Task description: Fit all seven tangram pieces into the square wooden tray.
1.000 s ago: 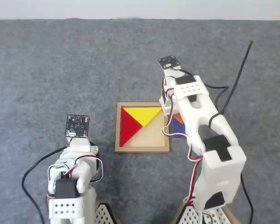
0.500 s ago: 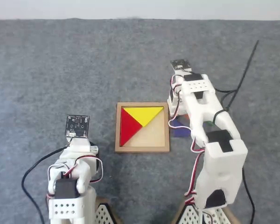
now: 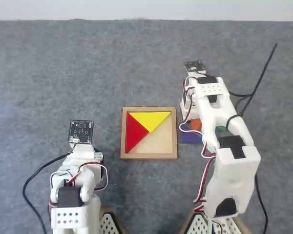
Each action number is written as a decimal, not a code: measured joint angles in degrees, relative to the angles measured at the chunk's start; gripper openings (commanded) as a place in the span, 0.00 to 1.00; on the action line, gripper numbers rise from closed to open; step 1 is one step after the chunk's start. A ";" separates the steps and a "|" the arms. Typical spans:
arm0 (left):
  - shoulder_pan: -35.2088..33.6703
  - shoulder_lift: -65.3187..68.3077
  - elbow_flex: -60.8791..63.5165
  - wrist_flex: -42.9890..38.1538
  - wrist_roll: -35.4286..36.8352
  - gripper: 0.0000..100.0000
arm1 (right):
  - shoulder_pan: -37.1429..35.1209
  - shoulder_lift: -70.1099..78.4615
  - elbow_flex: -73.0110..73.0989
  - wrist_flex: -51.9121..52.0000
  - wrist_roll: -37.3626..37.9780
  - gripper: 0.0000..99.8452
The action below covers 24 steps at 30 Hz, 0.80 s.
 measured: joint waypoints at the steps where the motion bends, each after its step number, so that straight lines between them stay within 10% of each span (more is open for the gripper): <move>1: 0.00 0.00 0.00 0.00 0.00 0.02 | 0.00 0.00 -0.35 0.09 0.00 0.03; 12: 0.00 0.00 0.00 0.00 0.00 0.02 | -3.69 -2.55 -6.68 6.95 -1.14 0.03; 24: 0.00 0.00 0.00 0.00 0.00 0.02 | -16.62 -3.08 -7.38 10.11 -28.66 0.03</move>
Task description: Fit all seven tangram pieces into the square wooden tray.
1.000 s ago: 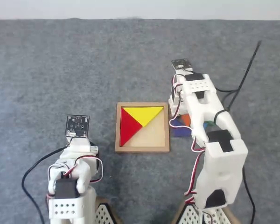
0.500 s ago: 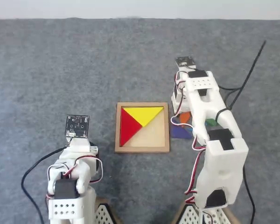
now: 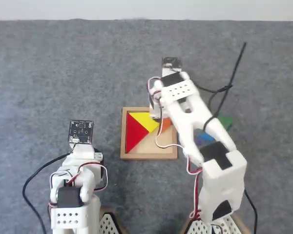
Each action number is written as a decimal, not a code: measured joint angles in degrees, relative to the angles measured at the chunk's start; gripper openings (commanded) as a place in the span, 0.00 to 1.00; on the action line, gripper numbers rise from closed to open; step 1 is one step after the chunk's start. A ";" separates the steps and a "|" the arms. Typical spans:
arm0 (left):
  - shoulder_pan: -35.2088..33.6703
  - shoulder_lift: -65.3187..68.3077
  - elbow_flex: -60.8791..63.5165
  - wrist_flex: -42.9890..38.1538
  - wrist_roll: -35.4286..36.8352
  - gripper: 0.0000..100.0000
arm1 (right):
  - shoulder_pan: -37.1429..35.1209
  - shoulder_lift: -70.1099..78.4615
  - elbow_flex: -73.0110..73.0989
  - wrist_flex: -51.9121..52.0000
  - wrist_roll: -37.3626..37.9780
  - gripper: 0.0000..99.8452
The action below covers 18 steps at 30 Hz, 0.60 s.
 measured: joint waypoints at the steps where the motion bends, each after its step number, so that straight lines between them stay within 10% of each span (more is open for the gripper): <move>1: 0.00 0.00 0.00 0.00 0.00 0.02 | 0.00 0.62 0.00 0.00 -0.35 0.03; 18: 0.00 0.00 0.00 0.00 0.00 0.02 | -1.58 1.93 -0.09 1.23 -0.97 0.15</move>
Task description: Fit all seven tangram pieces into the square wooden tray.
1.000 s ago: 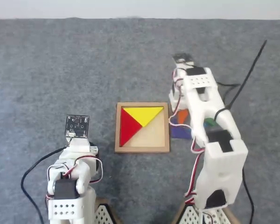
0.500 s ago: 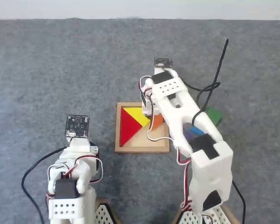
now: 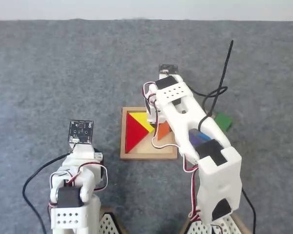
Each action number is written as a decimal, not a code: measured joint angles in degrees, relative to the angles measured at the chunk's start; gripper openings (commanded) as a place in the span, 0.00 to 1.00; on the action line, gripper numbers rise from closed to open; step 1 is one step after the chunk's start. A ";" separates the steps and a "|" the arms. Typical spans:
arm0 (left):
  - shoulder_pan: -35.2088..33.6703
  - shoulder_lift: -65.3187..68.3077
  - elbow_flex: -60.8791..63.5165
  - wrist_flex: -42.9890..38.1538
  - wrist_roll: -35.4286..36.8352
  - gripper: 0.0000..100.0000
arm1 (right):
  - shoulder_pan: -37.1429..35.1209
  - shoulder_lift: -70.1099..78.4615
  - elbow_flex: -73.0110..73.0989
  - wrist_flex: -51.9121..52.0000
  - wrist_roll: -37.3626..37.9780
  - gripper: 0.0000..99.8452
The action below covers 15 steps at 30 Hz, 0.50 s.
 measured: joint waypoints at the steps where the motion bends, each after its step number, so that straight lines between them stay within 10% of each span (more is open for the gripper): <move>1: 0.00 0.00 0.00 0.00 0.00 0.02 | -0.09 0.00 0.00 0.00 0.00 0.15; 15: 0.00 0.00 0.00 0.00 0.00 0.02 | 0.00 0.00 -3.16 -0.62 2.02 0.16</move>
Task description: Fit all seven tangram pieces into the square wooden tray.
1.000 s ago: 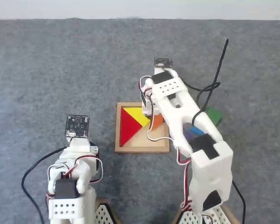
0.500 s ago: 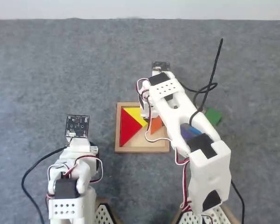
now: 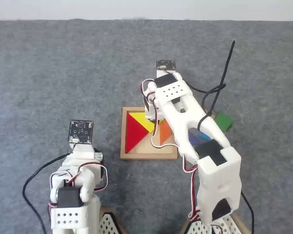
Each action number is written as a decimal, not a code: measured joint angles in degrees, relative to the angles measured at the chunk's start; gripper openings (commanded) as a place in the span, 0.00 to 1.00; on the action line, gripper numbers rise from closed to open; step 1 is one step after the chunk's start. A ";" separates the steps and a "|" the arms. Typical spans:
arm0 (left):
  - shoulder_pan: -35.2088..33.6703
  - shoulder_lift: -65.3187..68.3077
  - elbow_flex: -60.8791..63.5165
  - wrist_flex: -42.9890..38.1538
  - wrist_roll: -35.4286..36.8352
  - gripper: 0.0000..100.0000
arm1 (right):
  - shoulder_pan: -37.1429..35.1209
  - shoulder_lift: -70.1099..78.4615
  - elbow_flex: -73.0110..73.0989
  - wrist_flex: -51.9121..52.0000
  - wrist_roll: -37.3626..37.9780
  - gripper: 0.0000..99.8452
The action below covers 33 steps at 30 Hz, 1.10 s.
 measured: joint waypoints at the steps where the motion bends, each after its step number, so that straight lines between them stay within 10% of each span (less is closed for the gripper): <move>1: 0.00 0.00 0.00 0.00 0.00 0.02 | 0.00 0.00 -0.53 -0.09 0.53 0.16; 20: 0.00 0.00 0.00 0.00 0.00 0.02 | 17.67 -48.62 40.35 -13.98 26.90 0.02; 33: 0.00 0.00 0.00 0.00 0.00 0.02 | 28.31 -47.30 49.76 -15.65 34.73 0.02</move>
